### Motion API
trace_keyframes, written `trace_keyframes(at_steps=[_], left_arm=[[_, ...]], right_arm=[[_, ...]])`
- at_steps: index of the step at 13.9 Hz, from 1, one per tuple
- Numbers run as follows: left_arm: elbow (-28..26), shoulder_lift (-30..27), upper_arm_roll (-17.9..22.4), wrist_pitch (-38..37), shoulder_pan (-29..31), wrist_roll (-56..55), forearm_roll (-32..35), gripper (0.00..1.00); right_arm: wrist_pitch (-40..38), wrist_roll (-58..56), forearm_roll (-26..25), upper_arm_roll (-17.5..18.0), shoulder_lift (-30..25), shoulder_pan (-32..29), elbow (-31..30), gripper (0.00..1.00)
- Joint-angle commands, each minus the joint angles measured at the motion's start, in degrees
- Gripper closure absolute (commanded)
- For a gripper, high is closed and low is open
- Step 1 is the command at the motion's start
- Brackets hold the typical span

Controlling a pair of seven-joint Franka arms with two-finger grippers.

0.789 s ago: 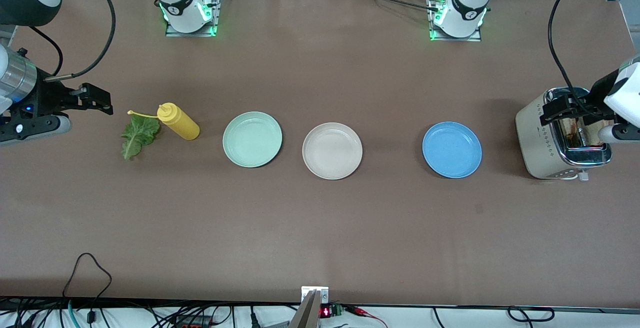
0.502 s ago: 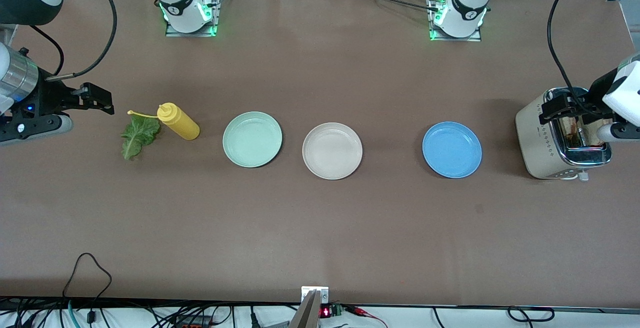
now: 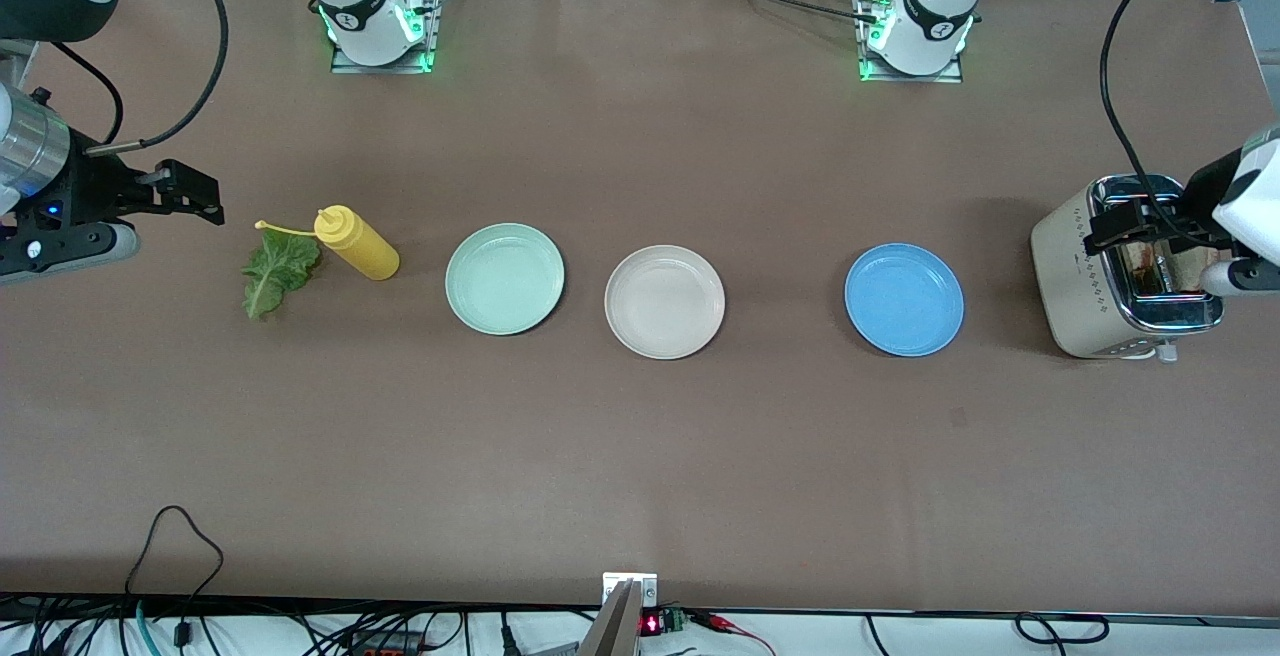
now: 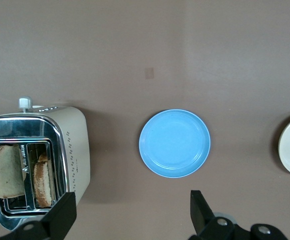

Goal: Make sandwich in beige plate with both arms
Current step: 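Reach the left gripper down to the bread slice in the toaster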

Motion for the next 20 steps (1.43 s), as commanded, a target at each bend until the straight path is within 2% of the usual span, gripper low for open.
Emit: trace_keyframes(at_steps=[1, 3, 4, 7, 8, 13, 18, 19, 20], left_arm=[[1.21, 4.12, 0.34, 0.01, 0.44, -0.01, 2.37, 0.0], [3.66, 7.9, 0.34, 0.01, 2.28, 0.95, 8.34, 0.0], [3.76, 9.4, 0.34, 0.01, 4.38, 1.04, 9.23, 0.0], [3.76, 12.05, 0.16, -0.08, 7.83, 1.04, 8.36, 0.0], [2.8, 12.4, 0.25, -0.6, 9.13, 1.04, 8.1, 0.0], [-3.35, 12.75, -0.28, -2.89, 13.62, 3.41, 7.93, 0.0], [-8.19, 12.84, -0.28, -2.01, 14.86, 3.5, 7.22, 0.0], [-9.06, 12.84, -0.28, -2.01, 14.86, 3.5, 7.22, 0.03], [-9.33, 13.02, -0.28, -2.01, 14.77, 3.5, 7.22, 0.13]], right_arm=[[0.36, -0.43, -0.13, 0.48, -1.12, -0.51, -1.83, 0.0], [1.4, -0.34, -0.04, 0.56, -1.73, -0.6, -3.67, 0.0], [2.2, -0.43, -0.21, 0.74, -2.86, -0.6, -5.24, 0.0], [11.75, -0.43, -0.74, 2.76, -8.05, -2.7, -14.81, 0.0], [13.18, -0.6, -0.65, 3.28, -8.67, -3.93, -16.23, 0.0], [12.22, -0.61, -0.65, 3.47, -8.41, -5.96, -17.91, 0.0], [11.78, -0.52, -0.57, 3.47, -7.98, -6.58, -19.85, 0.0], [11.78, -0.52, -0.57, 3.47, -7.36, -6.49, -19.85, 0.0], [11.7, -0.6, -0.57, 3.47, -6.84, -6.23, -19.59, 0.0]])
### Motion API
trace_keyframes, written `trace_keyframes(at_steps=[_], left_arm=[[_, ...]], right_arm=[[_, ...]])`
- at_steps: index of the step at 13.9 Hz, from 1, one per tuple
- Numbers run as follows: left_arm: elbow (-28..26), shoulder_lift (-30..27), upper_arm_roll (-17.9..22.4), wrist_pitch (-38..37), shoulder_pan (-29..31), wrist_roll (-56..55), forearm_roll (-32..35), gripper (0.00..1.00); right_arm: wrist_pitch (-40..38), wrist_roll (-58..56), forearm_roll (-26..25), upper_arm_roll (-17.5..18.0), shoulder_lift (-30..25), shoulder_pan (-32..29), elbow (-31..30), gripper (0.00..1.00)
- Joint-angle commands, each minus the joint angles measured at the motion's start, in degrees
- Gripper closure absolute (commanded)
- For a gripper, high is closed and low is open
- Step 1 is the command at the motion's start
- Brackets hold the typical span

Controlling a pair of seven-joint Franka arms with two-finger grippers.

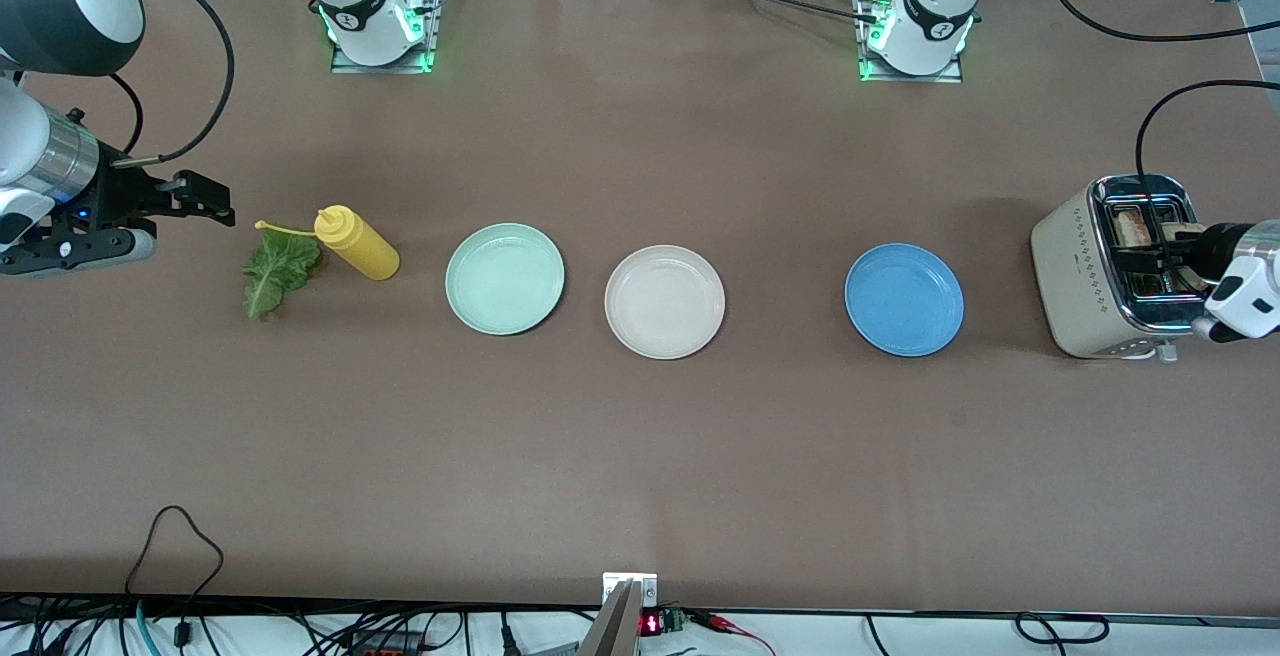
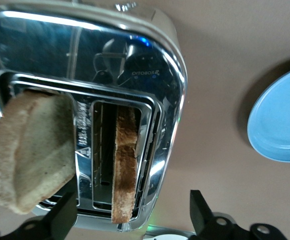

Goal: Make sandwich in beige plate with both arms
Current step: 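Grasp the bread slice and lift it out of the toaster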

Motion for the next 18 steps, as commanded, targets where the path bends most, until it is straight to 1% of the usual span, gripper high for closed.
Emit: trace_keyframes(at_steps=[1, 3, 4, 5, 6, 8, 9, 10, 11, 12, 13, 14, 16, 17, 18], left_arm=[[-1.74, -0.56, -0.75, 0.34, 0.67, 1.14, -0.41, 0.25], [-1.65, 0.05, -0.75, 0.25, 0.76, 1.06, -0.41, 0.45], [-1.65, 0.15, -0.75, 0.16, 0.85, 1.06, -0.41, 0.54], [-1.65, 0.15, -0.75, 0.25, 1.46, 1.06, -0.41, 0.61], [-1.65, 0.15, -0.75, 0.25, 2.25, 1.06, -0.41, 0.63], [-1.56, 0.15, -0.75, 0.25, 3.13, 1.14, -0.41, 0.77], [-1.47, 0.15, -0.83, 0.25, 3.83, 1.14, -0.41, 0.88], [-1.3, 0.15, -0.83, 0.25, 3.84, 1.14, -0.41, 0.95], [-0.78, 0.06, -0.92, 0.16, 3.58, 1.14, -0.41, 1.0], [0.19, -0.29, -1.1, -0.1, 3.4, 1.23, -0.32, 1.0], [2.55, -0.38, -1.79, -1.06, 3.22, 1.23, -0.41, 1.0], [5.53, -0.55, -3.28, -3.59, 3.31, 1.15, -0.41, 1.0], [14.04, -0.64, -7.58, -12.71, 3.31, 1.14, -1.19, 1.0], [18.52, -0.64, -10.82, -18.24, 3.22, 1.06, -1.29, 1.0], [22.39, -0.73, -15.03, -23.95, 3.22, 1.06, -1.03, 1.0]], right_arm=[[-0.55, -0.53, -0.34, 1.2, 0.34, -0.93, -0.42, 0.0], [-3.01, -0.01, -0.43, 1.2, 0.44, -0.58, -0.33, 0.0], [-2.93, -0.09, -0.52, 1.2, 0.52, -0.58, -0.16, 0.0], [-2.84, -0.35, -0.52, 1.2, 0.61, -0.58, 0.02, 0.0], [-3.02, -0.36, -0.61, 1.2, 0.87, -0.49, 0.02, 0.0], [-3.02, -0.27, -0.61, 1.2, 1.14, -0.23, 0.02, 0.0], [-3.02, -0.36, -0.61, 1.2, 1.4, -0.23, 0.02, 0.0], [-3.11, -0.44, -0.69, 1.2, 1.4, -0.14, 0.02, 0.0], [-3.11, -0.44, -0.69, 1.2, 1.66, -0.14, 0.02, 0.0], [-3.11, -0.44, -0.69, 1.28, 1.84, -0.23, 0.02, 0.0], [-3.11, -0.62, -0.69, 1.28, 1.84, -0.23, 0.02, 0.0], [-3.11, -1.4, -0.61, 1.2, 1.93, -0.49, 0.02, 0.0], [-3.11, -3.43, -0.43, 1.2, 2.46, -0.67, 0.19, 0.0], [-3.11, -3.43, -0.43, 1.2, 2.54, -0.67, 0.37, 0.0], [-3.11, -3.52, -0.34, 1.2, 3.07, -0.67, 0.55, 0.0]])
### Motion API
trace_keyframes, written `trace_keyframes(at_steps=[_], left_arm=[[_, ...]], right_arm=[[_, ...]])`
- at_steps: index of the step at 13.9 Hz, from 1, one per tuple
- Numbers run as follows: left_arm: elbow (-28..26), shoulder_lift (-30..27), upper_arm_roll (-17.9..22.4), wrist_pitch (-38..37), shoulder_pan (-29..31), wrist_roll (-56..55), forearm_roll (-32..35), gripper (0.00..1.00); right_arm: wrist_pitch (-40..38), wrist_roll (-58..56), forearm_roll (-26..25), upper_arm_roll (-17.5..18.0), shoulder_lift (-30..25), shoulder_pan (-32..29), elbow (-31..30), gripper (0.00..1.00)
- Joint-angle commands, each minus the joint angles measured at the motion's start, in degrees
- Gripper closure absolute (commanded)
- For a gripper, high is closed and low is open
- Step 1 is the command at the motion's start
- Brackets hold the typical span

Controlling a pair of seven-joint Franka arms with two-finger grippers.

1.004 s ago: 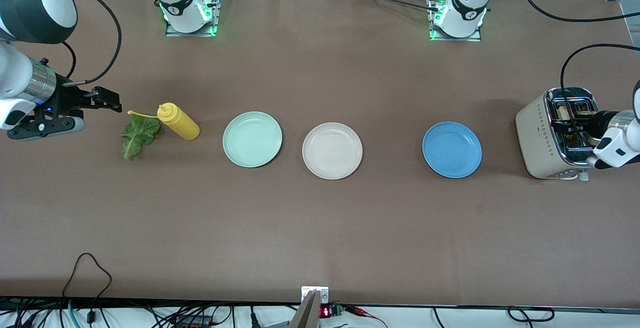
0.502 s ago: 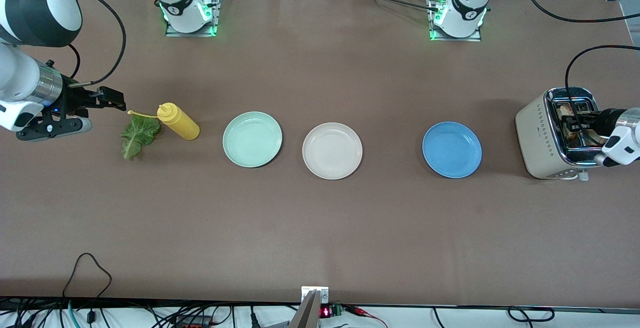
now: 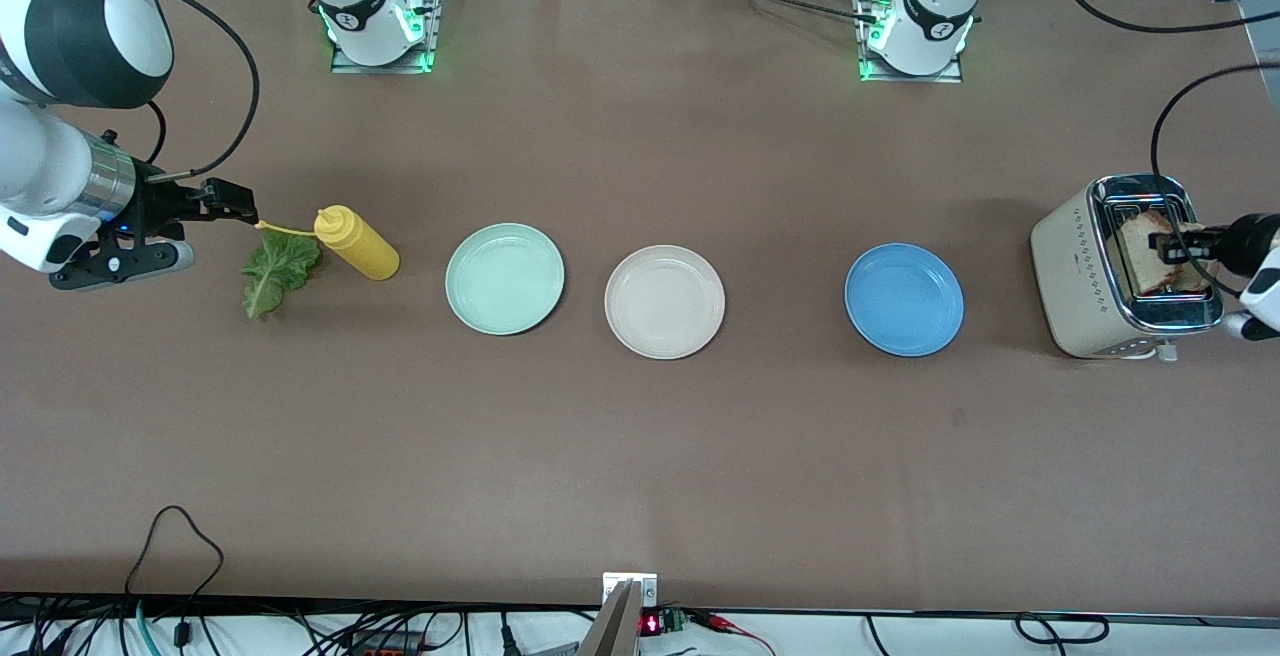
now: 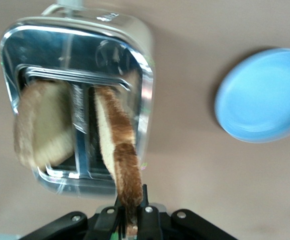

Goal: Make sandwich in beige plate with both arms

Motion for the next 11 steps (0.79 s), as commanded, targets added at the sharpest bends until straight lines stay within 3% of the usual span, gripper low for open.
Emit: trace_keyframes(at_steps=[1, 4, 5, 8, 11], left_arm=[[10.76, -0.28, -10.19, -13.6, 0.1, 0.7, -0.17, 1.0], [10.26, -1.25, -23.37, -16.1, 0.27, -0.09, -5.93, 1.0], [8.6, -0.9, -24.98, -15.14, -0.08, -0.35, -9.88, 1.0], [-0.7, 1.29, -25.43, -0.43, -2.71, -0.53, -22.64, 1.0], [-8.96, 3.58, -25.43, 15.22, -7.53, -0.53, -26.7, 1.0]], right_arm=[[-0.74, -1.49, -0.33, 0.47, 0.6, -0.69, 0.69, 0.0], [-4.49, -4.37, 0.11, 0.04, 0.6, -1.3, 0.6, 0.0], [-5.39, -6.31, 0.11, -0.05, 0.6, -2.08, 0.52, 0.0], [-5.49, -12.37, 0.37, 0.03, 0.52, -5.07, -0.1, 0.0], [-4.18, -18.6, 0.55, 0.03, -0.27, -6.83, -2.37, 0.0]])
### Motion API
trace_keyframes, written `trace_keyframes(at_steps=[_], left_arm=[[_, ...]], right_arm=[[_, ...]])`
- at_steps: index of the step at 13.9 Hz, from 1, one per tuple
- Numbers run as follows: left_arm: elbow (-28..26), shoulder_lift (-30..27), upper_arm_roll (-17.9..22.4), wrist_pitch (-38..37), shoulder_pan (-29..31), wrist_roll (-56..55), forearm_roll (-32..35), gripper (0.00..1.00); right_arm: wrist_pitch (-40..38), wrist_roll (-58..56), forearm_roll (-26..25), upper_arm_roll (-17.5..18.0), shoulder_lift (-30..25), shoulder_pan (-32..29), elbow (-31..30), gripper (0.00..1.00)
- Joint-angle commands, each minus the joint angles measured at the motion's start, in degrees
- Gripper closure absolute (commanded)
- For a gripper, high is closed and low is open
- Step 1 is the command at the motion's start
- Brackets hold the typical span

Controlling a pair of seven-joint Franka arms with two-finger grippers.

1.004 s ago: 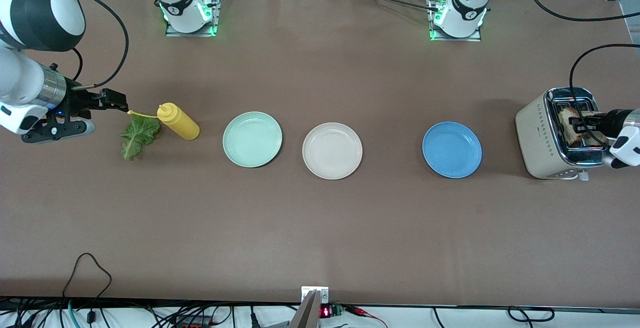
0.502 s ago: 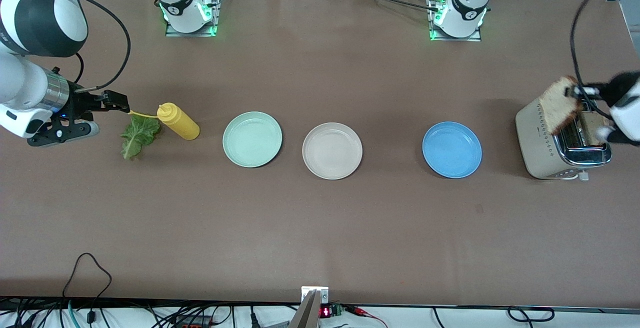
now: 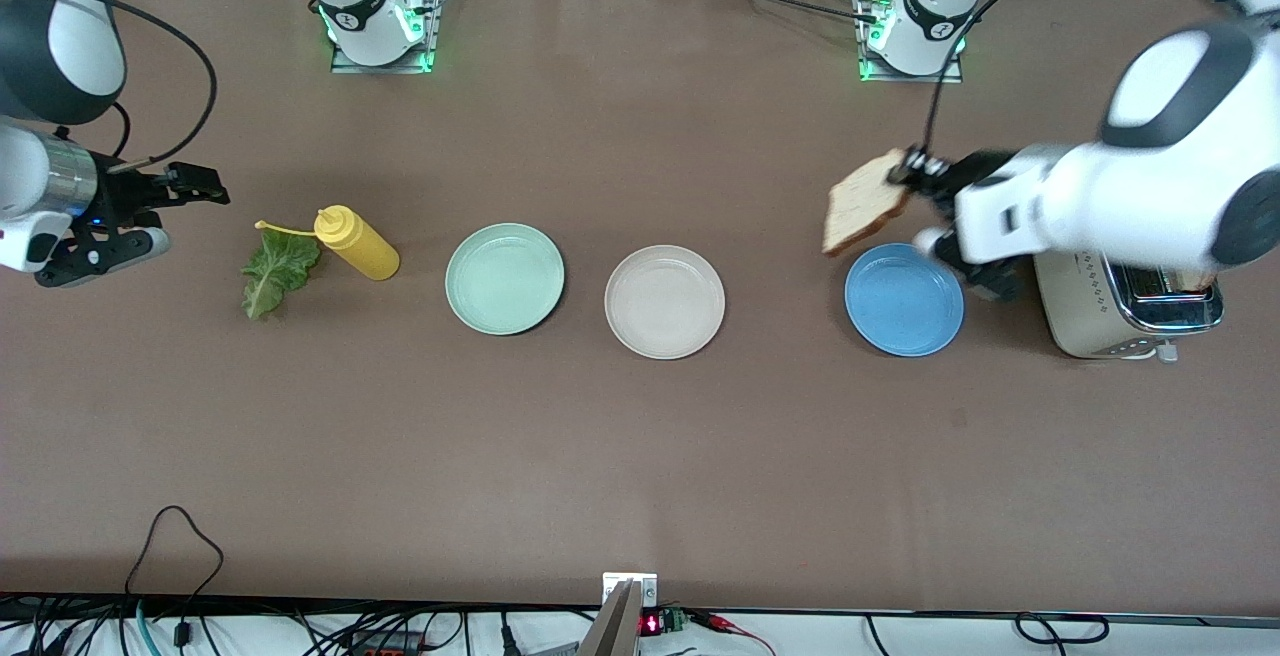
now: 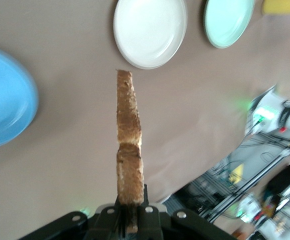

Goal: Make sandwich in beige plate with both arms

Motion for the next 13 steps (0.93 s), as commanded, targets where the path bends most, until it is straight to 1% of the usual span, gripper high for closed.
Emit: trace_keyframes(at_steps=[1, 2, 3, 5, 6, 8, 10, 11, 12, 13], left_arm=[[-7.84, 0.83, -0.36, 13.63, -4.17, 0.31, -3.75, 1.0], [-10.05, 1.62, -0.36, 19.43, -6.37, -0.39, -5.15, 1.0], [-10.6, 3.89, -0.36, 24.02, -8.31, -1.18, -5.86, 1.0], [-10.51, 8.54, -0.36, 30.88, -10.78, -1.71, -5.95, 1.0], [-10.6, 10.83, -0.36, 33.7, -11.66, -1.71, -5.96, 1.0], [-10.69, 14.18, -0.1, 39.68, -14.99, -1.8, -6.04, 1.0], [-10.51, 17.52, -0.1, 44.08, -16.14, -1.89, -5.96, 1.0], [-10.16, 18.49, -0.01, 45.14, -16.5, -1.8, -5.96, 1.0], [-9.64, 19.37, 0.25, 45.24, -16.76, -1.63, -5.87, 1.0], [-9.55, 20.07, 0.34, 45.33, -16.68, -1.02, -5.78, 1.0]], right_arm=[[3.13, -9.24, 0.86, 0.56, -1.9, -2.58, -4.77, 0.0], [6.2, -14.95, 2.96, 0.48, -3.39, -3.81, -8.45, 0.0], [8.32, -19.88, 4.28, 0.48, -3.66, -5.22, -10.93, 0.0], [12.62, -27.97, 6.39, 0.48, -3.93, -7.68, -14.71, 0.0], [13.95, -32.8, 7.54, 0.48, -3.76, -8.48, -15.69, 0.0], [15.63, -45.79, 13.14, 0.48, -2.88, -11.72, -17.53, 0.0], [20.01, -57.57, 17.37, 0.48, -3.23, -14.8, -22.18, 0.0], [21.16, -63.89, 20.26, 0.48, -3.14, -16.03, -23.68, 0.0], [22.13, -71.44, 24.21, 0.48, -3.14, -17.17, -25.78, 0.0], [22.75, -76.56, 26.51, 0.48, -3.23, -18.23, -27.28, 0.0]])
